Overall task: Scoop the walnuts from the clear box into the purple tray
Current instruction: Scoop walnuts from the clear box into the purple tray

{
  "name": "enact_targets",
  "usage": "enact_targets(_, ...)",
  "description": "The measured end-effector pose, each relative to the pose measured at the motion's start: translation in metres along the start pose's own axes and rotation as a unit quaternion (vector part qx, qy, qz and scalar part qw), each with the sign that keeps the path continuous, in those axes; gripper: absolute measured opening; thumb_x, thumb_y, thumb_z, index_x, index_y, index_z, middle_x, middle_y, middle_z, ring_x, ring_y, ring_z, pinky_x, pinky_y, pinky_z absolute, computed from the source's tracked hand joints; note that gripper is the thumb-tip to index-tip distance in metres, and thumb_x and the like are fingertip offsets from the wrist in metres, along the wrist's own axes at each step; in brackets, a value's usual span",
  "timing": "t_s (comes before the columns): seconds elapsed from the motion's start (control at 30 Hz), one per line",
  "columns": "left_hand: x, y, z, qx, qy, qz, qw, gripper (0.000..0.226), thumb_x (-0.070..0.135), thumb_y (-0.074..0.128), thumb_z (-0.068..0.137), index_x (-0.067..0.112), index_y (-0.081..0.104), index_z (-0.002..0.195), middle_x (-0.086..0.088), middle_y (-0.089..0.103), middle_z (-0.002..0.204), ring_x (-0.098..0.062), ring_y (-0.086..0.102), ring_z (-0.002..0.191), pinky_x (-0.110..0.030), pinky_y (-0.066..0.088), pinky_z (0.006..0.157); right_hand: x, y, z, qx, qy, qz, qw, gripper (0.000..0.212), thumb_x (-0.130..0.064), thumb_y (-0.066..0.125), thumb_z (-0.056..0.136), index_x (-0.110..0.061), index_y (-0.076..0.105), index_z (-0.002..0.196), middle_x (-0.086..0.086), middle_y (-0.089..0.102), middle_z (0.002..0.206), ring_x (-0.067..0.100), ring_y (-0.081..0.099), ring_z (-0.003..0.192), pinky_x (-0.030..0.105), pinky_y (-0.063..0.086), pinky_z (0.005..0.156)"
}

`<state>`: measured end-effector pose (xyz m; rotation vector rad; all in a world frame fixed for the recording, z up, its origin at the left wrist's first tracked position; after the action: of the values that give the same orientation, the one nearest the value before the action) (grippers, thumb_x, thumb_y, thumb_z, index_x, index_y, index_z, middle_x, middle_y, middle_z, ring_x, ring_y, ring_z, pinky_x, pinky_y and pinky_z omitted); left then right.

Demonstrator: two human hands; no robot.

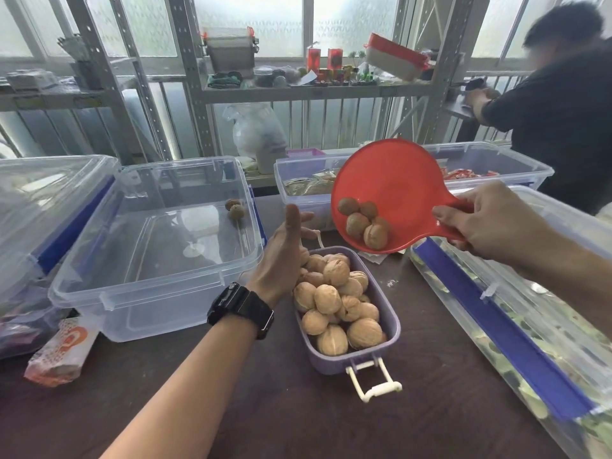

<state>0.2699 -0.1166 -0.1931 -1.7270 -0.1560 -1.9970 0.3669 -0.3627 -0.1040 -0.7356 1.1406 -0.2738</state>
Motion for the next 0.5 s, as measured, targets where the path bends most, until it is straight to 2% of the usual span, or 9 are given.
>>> enact_targets(0.03,-0.001,0.000,0.000,-0.008,-0.009,-0.006,1.000,0.118,0.098,0.000,0.056,0.028,0.055,0.132,-0.001,0.068,0.110,0.001,0.055,0.102,-0.023,0.042,0.080,-0.001,0.000,0.000,-0.002,-0.007,-0.013,1.000,0.026,-0.023,0.061,0.093,-0.013,0.069,0.070,-0.005,0.059,0.041,0.002,0.053,0.032,0.009,0.037,0.034)
enact_targets(0.07,-0.003,0.000,0.000,-0.014,-0.017,-0.015,1.000,0.120,0.100,0.003,0.052,0.027,0.054,0.134,-0.002,0.067,0.112,-0.002,0.056,0.104,-0.024,0.043,0.080,-0.002,0.001,-0.001,-0.005,-0.016,-0.030,0.999,0.027,-0.023,0.061,0.093,-0.012,0.069,0.070,-0.005,0.058,0.040,0.002,0.052,0.032,0.009,0.037,0.034)
enact_targets(0.13,-0.004,0.000,-0.001,-0.010,-0.015,-0.025,1.000,0.111,0.095,0.006,0.061,0.026,0.055,0.133,-0.003,0.067,0.114,-0.014,0.058,0.112,-0.042,0.049,0.091,-0.006,0.001,-0.003,-0.009,-0.037,-0.068,0.997,0.029,-0.025,0.061,0.093,-0.011,0.069,0.068,-0.005,0.058,0.040,0.003,0.051,0.031,0.014,0.038,0.037)
enact_targets(0.17,-0.004,-0.001,-0.001,0.000,-0.008,-0.029,1.000,0.107,0.092,0.007,0.065,0.023,0.056,0.131,-0.002,0.067,0.115,-0.015,0.057,0.115,-0.045,0.047,0.096,-0.008,0.000,-0.004,-0.009,-0.049,-0.086,0.995,0.031,-0.025,0.061,0.092,-0.011,0.069,0.066,-0.004,0.058,0.040,0.003,0.051,0.031,0.017,0.038,0.040)
enact_targets(0.23,-0.003,-0.002,0.000,0.021,0.001,-0.047,0.999,0.115,0.097,0.009,0.060,0.018,0.059,0.128,0.000,0.066,0.117,-0.005,0.054,0.115,-0.030,0.039,0.095,-0.011,-0.001,-0.006,-0.007,-0.071,-0.107,0.992,0.034,-0.026,0.060,0.092,-0.013,0.067,0.062,-0.003,0.059,0.042,0.003,0.050,0.031,0.021,0.036,0.045)
enact_targets(0.3,-0.001,-0.001,0.000,0.022,0.008,-0.057,0.998,0.120,0.100,0.011,0.055,0.018,0.058,0.130,-0.002,0.064,0.121,-0.004,0.053,0.116,-0.019,0.033,0.089,-0.014,-0.003,-0.007,-0.006,-0.090,-0.119,0.989,0.036,-0.025,0.060,0.092,-0.013,0.066,0.059,0.000,0.060,0.044,0.004,0.048,0.031,0.023,0.036,0.046)
enact_targets(0.37,0.001,0.000,-0.002,0.009,0.020,-0.063,0.998,0.115,0.099,0.013,0.057,0.023,0.056,0.133,-0.001,0.063,0.125,-0.002,0.052,0.119,-0.014,0.032,0.087,-0.015,-0.004,-0.007,-0.002,-0.111,-0.139,0.984,0.041,-0.026,0.060,0.092,-0.009,0.061,0.055,0.007,0.057,0.044,0.005,0.041,0.030,0.026,0.036,0.046)
enact_targets(0.43,0.003,0.001,-0.003,-0.004,0.037,-0.066,0.997,0.109,0.097,0.014,0.060,0.027,0.054,0.134,0.003,0.061,0.130,0.008,0.050,0.119,-0.012,0.031,0.091,-0.016,-0.006,-0.007,0.004,-0.127,-0.150,0.980,0.043,-0.026,0.060,0.092,-0.007,0.057,0.054,0.010,0.052,0.043,0.007,0.035,0.032,0.028,0.036,0.045)
enact_targets(0.5,0.007,0.003,-0.005,-0.013,0.059,-0.056,0.997,0.104,0.094,0.014,0.067,0.028,0.053,0.136,0.006,0.057,0.137,0.009,0.048,0.123,-0.009,0.031,0.095,-0.018,-0.006,-0.009,0.007,-0.140,-0.156,0.978,0.044,-0.026,0.060,0.092,-0.006,0.054,0.052,0.011,0.050,0.043,0.008,0.033,0.034,0.033,0.038,0.046)
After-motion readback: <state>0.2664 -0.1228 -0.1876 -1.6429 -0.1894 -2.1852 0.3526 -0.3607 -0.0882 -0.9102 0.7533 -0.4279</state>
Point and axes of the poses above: each hand's wrist, its own z-axis towards the middle knuckle, its own y-axis out of the palm, x = y × z, the point moved 5 cm from there along z, towards the middle knuckle
